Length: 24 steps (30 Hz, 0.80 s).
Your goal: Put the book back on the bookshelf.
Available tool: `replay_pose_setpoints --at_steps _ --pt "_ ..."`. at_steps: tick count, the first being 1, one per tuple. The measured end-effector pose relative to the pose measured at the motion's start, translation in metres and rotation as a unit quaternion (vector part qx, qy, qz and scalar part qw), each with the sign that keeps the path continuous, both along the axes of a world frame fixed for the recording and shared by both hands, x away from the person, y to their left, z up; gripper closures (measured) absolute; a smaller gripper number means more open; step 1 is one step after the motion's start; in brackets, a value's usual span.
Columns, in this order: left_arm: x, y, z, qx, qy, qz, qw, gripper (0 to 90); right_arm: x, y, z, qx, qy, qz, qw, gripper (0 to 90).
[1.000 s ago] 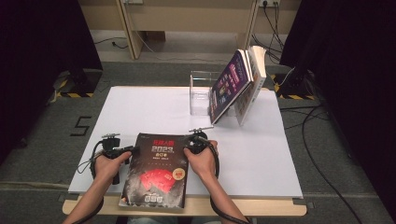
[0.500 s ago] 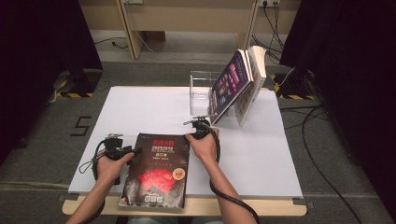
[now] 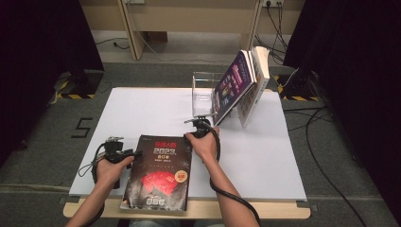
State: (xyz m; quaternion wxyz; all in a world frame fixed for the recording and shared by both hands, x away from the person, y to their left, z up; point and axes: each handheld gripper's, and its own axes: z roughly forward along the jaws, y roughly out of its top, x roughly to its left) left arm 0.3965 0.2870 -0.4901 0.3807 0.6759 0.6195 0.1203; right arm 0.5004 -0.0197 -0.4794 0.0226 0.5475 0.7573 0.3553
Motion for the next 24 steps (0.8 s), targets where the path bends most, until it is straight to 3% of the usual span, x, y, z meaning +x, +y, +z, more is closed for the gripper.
replay_pose_setpoints --at_steps 9,19,22,24 --pt "-0.0006 -0.0003 -0.0005 0.004 -0.002 0.000 1.0000 53.9 -0.0014 -0.0021 -0.0014 0.019 0.009 -0.008 0.9997 58.8" --pt "-0.0011 -0.0014 -0.0013 0.005 -0.006 0.002 1.0000 54.8 -0.0060 -0.0041 -0.0002 0.019 0.026 -0.012 0.9994 63.6" --pt "-0.0006 -0.0024 -0.0010 0.008 -0.005 0.002 1.0000 54.8 -0.0065 -0.0040 -0.0003 0.025 0.041 -0.004 0.9988 66.6" --pt "-0.0005 -0.0026 -0.0008 0.009 -0.005 0.001 0.9999 54.8 -0.0073 -0.0026 0.0001 0.017 0.038 -0.004 0.9991 68.3"
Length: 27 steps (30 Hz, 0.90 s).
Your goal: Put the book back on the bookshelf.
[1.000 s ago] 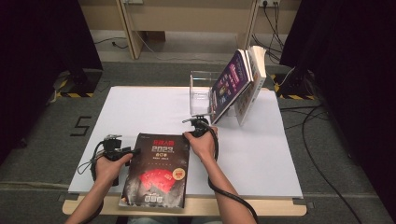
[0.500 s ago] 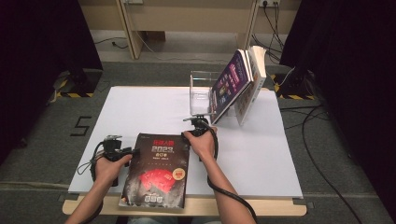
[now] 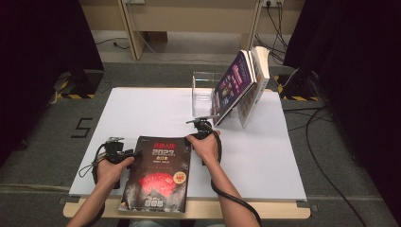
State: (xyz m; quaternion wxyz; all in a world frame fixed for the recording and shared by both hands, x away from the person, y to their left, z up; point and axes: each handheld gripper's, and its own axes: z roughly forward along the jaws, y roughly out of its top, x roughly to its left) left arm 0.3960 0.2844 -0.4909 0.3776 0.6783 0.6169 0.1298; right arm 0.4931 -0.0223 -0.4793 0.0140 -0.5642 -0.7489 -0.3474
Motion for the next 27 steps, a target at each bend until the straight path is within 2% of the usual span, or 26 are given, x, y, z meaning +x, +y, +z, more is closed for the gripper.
replay_pose_setpoints --at_steps 8,12,16,21,23,27 --pt "-0.0011 0.0001 -0.0007 0.006 -0.004 0.001 1.0000 58.6 0.0006 0.0021 0.0003 -0.015 0.000 -0.008 0.9999 75.7" --pt "-0.0014 -0.0004 -0.0010 0.008 -0.006 0.002 1.0000 59.0 0.0006 0.0020 0.0004 -0.010 0.013 -0.019 0.9997 80.0" --pt "-0.0010 -0.0001 -0.0007 0.008 -0.004 0.000 1.0000 59.1 0.0007 0.0024 0.0005 -0.010 0.015 -0.019 0.9997 80.0" --pt "-0.0011 -0.0003 -0.0008 0.009 -0.005 0.000 0.9999 59.1 0.0003 0.0003 -0.0014 0.008 0.017 -0.024 0.9995 75.8" --pt "-0.0010 -0.0003 -0.0006 0.010 -0.004 0.000 0.9999 59.1 -0.0003 0.0011 -0.0016 0.003 0.010 -0.023 0.9997 77.2" --pt "-0.0013 -0.0007 -0.0007 0.011 -0.006 0.000 0.9999 59.1 -0.0004 0.0042 0.0004 -0.014 0.011 -0.021 0.9996 79.9"
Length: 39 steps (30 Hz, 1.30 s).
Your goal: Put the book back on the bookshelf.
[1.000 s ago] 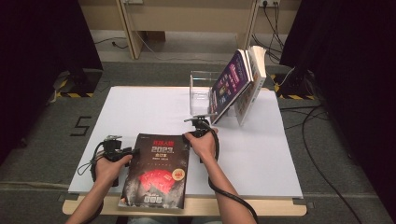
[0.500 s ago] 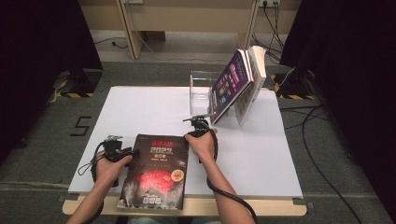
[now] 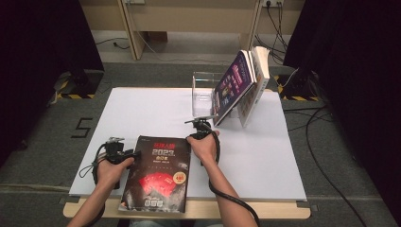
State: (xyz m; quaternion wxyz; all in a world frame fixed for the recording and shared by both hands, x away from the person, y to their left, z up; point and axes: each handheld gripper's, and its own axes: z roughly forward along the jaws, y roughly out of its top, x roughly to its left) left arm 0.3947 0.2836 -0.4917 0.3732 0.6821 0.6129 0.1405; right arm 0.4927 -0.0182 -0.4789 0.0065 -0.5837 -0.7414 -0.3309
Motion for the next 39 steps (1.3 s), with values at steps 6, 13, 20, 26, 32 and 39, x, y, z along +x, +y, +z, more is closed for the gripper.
replay_pose_setpoints --at_steps 6,13,20,26,32,39 --pt "0.000 0.000 0.000 0.003 -0.003 -0.003 1.0000 59.1 0.001 -0.002 0.000 0.011 0.006 -0.003 0.9999 84.8" --pt "-0.001 0.006 -0.003 -0.028 -0.008 -0.010 0.9995 54.4 -0.001 -0.006 0.001 0.041 -0.007 -0.008 0.9991 87.3" --pt "-0.007 0.010 0.000 -0.033 -0.020 -0.004 0.9993 39.3 -0.010 -0.007 0.014 0.078 -0.040 -0.012 0.9961 87.8" --pt "-0.011 0.015 0.008 -0.050 -0.038 0.009 0.9980 33.9 -0.019 -0.008 0.030 0.101 -0.082 -0.010 0.9914 87.9" --pt "-0.013 0.018 0.012 -0.062 -0.051 0.016 0.9966 33.2 -0.028 -0.013 0.052 0.115 -0.126 -0.012 0.9852 88.0" --pt "-0.015 0.019 0.018 -0.073 -0.070 0.023 0.9946 33.0 -0.036 -0.025 0.084 0.134 -0.174 -0.022 0.9754 88.0"
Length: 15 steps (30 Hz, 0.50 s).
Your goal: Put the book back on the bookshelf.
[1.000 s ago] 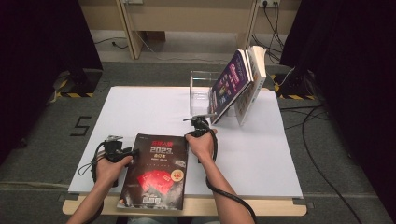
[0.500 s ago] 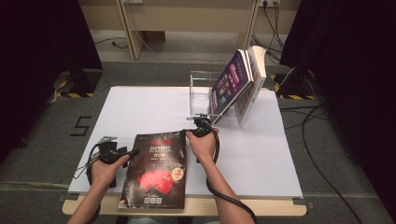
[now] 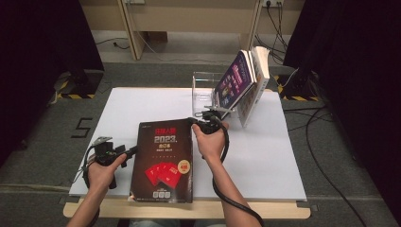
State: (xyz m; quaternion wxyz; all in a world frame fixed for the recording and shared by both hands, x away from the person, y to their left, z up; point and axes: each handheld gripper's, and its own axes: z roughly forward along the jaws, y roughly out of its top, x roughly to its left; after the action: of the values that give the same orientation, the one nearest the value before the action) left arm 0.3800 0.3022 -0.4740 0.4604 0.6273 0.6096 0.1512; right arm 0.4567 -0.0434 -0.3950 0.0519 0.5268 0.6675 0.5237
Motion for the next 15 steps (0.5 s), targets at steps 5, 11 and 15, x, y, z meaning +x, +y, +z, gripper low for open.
replay_pose_setpoints --at_steps 5,11,15 --pt "0.000 0.000 0.001 -0.005 -0.003 0.000 1.0000 33.0 -0.003 -0.005 0.016 -0.002 -0.023 -0.009 0.9997 88.0" --pt "0.000 0.001 -0.001 -0.004 -0.001 0.002 1.0000 33.0 -0.002 -0.014 0.027 0.001 -0.044 -0.022 0.9988 88.0" --pt "0.000 0.001 -0.001 -0.004 -0.001 0.001 1.0000 33.0 -0.001 -0.019 0.036 0.000 -0.056 -0.034 0.9978 88.0"
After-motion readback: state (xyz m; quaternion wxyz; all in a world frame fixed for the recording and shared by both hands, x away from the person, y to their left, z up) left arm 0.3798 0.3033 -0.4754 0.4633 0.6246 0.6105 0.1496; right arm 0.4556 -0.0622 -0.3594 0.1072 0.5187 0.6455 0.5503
